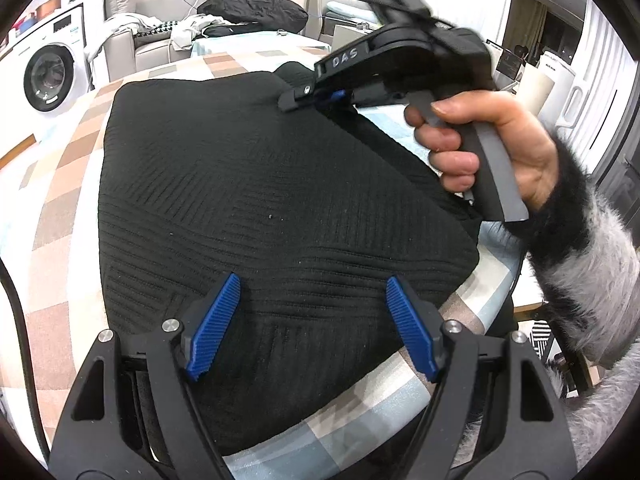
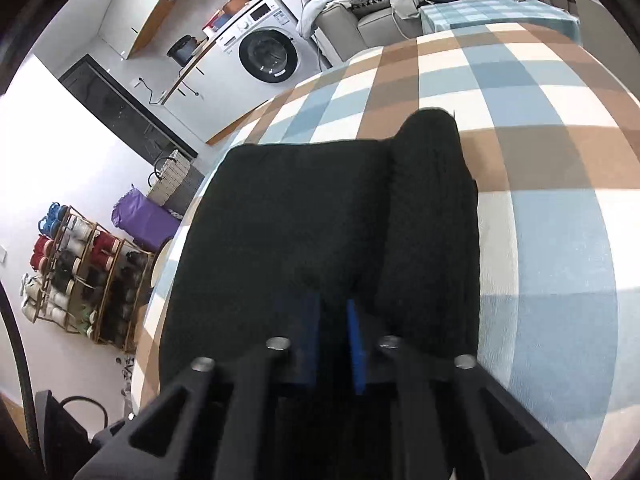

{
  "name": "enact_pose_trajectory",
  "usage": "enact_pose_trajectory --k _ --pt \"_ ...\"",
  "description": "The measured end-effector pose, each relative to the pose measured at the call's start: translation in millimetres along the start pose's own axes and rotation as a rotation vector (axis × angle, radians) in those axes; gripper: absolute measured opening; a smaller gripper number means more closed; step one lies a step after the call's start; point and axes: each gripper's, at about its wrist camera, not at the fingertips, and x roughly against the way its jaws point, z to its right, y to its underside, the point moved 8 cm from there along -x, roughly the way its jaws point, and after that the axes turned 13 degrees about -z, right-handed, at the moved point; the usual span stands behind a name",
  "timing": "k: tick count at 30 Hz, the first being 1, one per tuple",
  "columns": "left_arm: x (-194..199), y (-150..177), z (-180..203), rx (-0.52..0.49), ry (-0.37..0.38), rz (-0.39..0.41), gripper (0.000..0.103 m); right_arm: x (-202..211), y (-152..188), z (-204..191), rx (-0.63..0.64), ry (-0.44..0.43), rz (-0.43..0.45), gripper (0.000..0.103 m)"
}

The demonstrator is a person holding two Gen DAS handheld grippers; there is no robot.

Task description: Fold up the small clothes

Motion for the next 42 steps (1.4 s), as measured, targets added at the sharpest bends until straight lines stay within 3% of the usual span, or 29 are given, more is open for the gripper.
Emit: enact_pose_trajectory --k 2,4,7,9,12,15,17,18,19,22,25,26,32,34,36,37,40,42 --pt "-0.7 0.0 -0.1 -0.002 0.0 0.002 0.073 5.1 0.8 -3.7 0.053 0.07 0.012 0.009" --pt "0.0 0.1 -0.5 -0.004 0.003 0.001 0.073 -4.3 3.7 7.9 0.038 0.153 -0.031 0.009" --pt "5.9 -0.5 -4.0 0.012 0.012 0.013 0.073 4.5 6.9 6.7 0.011 0.161 -0.034 0.015" --pt "12.3 -2.0 -10.3 0.038 0.007 0.038 0.073 18.4 16.1 -4.2 0.038 0.134 -0.016 0.018" --pt "20.0 -6.1 -27.1 0.097 -0.008 0.075 0.073 30.2 44.1 -20.4 0.073 0.023 -0.041 0.027" --pt "15.2 -6.7 -44.9 0.167 -0.02 0.07 0.073 24.0 71.5 -31.5 0.084 -0.043 -0.082 0.028" --pt "13.0 -6.2 -48.6 0.171 -0.026 0.065 0.073 15.0 81.1 -30.3 0.122 0.028 -0.08 0.023" --pt "13.7 -5.8 -49.8 0.169 -0.035 0.064 0.073 12.7 84.3 -29.0 0.129 0.051 -0.084 0.01" --pt "14.0 -5.1 -49.4 0.165 -0.041 0.063 0.073 15.1 86.0 -30.9 0.125 0.032 -0.074 0.005" --pt "13.3 -5.1 -50.0 0.165 -0.041 0.063 0.073 30.5 88.1 -40.5 0.174 0.029 -0.023 0.005" --pt "12.0 -4.7 -51.5 0.17 -0.058 0.056 0.073 13.8 89.2 -23.3 0.139 0.102 -0.067 0.005" --pt "13.4 -4.0 -51.9 0.168 -0.067 0.056 0.073 12.3 89.7 -21.4 0.117 0.08 -0.068 0.005" --pt "17.4 -3.4 -55.6 0.177 -0.059 0.056 0.073 35.9 107.3 -39.0 0.116 -0.082 -0.062 0.023" --pt "11.8 -2.0 -54.5 0.159 -0.085 0.039 0.073 28.3 115.0 -45.3 0.153 -0.067 -0.083 0.027" --pt "10.3 -0.8 -52.6 0.148 -0.098 0.035 0.073 21.5 120.5 -46.7 0.195 -0.003 -0.076 0.022" --pt "10.8 -0.4 -52.1 0.144 -0.101 0.031 0.073 24.3 121.8 -48.1 0.203 0.006 -0.062 0.008" --pt "13.7 -0.2 -52.7 0.151 -0.085 0.036 0.073 43.4 123.2 -53.9 0.219 -0.007 -0.016 0.005" --pt "12.5 0.8 -55.3 0.158 -0.088 0.029 0.073 38.4 128.0 -45.9 0.2 0.021 -0.044 0.005"
